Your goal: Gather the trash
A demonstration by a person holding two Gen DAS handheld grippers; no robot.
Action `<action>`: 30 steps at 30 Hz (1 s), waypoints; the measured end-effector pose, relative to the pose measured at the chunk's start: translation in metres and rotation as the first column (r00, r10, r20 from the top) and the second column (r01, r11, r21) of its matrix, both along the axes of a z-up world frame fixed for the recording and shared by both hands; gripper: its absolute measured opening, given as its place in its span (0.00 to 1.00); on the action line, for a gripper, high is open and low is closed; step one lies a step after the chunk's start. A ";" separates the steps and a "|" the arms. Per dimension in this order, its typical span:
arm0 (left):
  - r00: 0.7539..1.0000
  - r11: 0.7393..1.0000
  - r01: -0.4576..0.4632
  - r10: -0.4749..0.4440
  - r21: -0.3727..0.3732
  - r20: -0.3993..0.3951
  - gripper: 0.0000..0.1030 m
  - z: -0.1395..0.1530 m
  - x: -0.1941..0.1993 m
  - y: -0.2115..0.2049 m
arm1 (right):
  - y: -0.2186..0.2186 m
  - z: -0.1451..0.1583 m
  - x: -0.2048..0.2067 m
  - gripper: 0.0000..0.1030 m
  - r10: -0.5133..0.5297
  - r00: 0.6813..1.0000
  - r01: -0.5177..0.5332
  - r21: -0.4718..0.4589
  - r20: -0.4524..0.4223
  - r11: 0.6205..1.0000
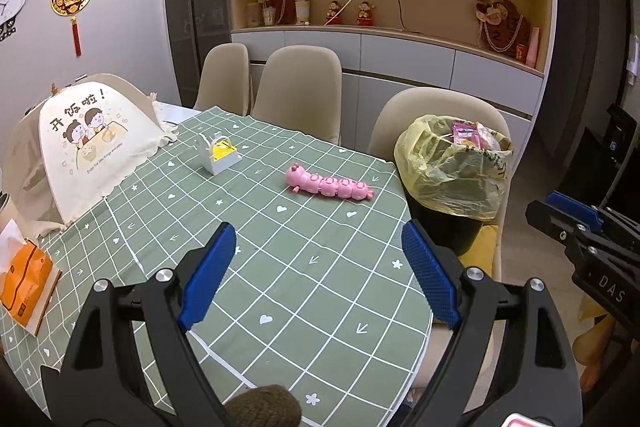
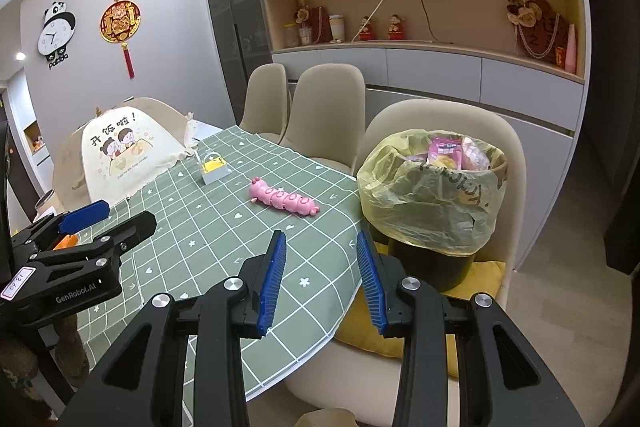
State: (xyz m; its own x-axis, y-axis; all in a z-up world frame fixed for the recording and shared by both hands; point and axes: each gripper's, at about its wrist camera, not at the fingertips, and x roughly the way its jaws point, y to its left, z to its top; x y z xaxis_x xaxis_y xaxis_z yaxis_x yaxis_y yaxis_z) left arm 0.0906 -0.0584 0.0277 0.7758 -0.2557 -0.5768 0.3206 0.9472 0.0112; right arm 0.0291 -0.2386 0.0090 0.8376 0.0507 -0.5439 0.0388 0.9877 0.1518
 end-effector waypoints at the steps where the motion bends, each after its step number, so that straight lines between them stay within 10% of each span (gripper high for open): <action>1: 1.000 1.000 0.001 -0.001 0.001 0.001 0.78 0.000 0.000 0.000 | 0.000 0.000 0.000 0.34 -0.002 1.000 0.002 0.000 0.002 1.000; 30: 1.000 1.000 0.016 -0.016 -0.013 0.020 0.78 0.006 -0.005 -0.004 | -0.008 0.006 -0.003 0.34 -0.031 0.999 0.031 -0.008 0.023 0.999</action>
